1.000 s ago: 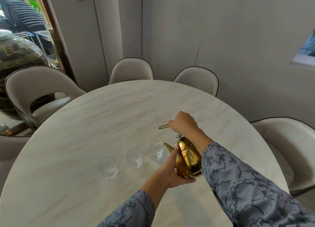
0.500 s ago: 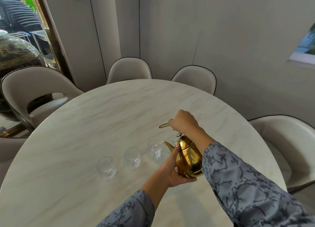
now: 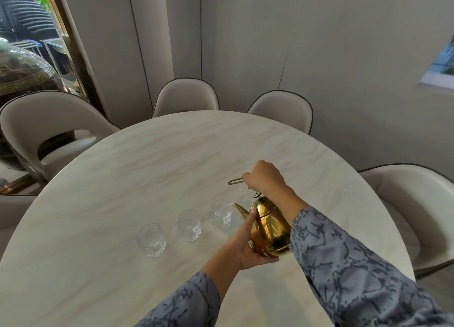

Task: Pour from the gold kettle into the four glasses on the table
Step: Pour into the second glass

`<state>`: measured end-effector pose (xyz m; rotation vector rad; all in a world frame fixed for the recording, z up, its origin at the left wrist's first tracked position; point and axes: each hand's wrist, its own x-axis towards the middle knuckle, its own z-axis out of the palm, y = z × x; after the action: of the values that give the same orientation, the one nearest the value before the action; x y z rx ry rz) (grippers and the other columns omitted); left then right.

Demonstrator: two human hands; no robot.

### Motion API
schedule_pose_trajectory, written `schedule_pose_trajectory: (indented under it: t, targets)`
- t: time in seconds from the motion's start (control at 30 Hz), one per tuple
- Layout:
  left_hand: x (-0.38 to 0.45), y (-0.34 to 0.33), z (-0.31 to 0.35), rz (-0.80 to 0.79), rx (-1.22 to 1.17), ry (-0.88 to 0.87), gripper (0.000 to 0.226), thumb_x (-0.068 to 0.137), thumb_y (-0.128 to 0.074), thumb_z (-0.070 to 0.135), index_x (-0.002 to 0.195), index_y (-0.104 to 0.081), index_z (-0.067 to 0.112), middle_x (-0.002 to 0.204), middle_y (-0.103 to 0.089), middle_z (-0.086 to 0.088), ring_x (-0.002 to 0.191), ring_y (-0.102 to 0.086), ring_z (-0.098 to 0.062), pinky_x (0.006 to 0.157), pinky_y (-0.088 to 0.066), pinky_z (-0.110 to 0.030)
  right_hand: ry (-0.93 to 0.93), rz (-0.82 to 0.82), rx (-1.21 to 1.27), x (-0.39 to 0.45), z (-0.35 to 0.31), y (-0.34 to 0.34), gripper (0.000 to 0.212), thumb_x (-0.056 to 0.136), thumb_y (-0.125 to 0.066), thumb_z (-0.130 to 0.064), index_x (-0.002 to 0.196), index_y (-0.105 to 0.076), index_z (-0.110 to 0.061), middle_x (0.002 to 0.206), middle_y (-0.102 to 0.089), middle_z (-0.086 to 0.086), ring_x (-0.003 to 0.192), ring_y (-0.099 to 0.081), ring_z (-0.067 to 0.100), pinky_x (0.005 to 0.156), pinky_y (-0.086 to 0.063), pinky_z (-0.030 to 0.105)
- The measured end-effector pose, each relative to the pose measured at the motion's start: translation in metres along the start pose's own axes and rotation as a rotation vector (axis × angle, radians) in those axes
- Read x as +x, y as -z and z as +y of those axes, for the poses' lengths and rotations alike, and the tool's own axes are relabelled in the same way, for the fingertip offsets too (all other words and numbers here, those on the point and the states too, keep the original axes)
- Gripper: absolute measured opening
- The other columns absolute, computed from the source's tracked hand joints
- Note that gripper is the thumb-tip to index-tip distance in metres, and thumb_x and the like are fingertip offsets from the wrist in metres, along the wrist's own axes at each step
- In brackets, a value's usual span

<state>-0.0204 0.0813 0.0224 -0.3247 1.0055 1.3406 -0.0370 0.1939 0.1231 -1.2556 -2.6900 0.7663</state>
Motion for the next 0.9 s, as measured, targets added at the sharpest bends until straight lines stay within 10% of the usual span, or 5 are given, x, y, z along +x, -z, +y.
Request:
schedule_pose_trajectory:
  t: [0.3,0.9]
  targets:
    - [0.005,0.007,0.0,-0.001,0.005,0.036,0.09,0.071,-0.077,0.063,0.134,-0.041,0.011,0.119,-0.053,-0.022,0.125,-0.055,-0.047,0.107,-0.048,-0.059,-0.002,-0.01,-0.006,0.003,0.004,-0.012,0.023,0.087,-0.053,-0.023,0.072,-0.06,-0.007,0.08,-0.072,0.011,0.061,-0.056,0.023,0.055,-0.042,0.028]
    - [0.017,0.018,0.003,0.007,-0.01,0.03,0.108,0.063,-0.083,0.063,0.146,-0.037,0.012,0.146,-0.044,-0.022,0.126,-0.055,-0.048,0.104,-0.049,-0.061,-0.014,-0.016,-0.039,0.007,0.0,-0.019,0.031,0.089,-0.053,-0.023,0.062,-0.041,-0.015,0.061,-0.049,0.001,0.053,-0.043,0.017,0.047,-0.032,0.025]
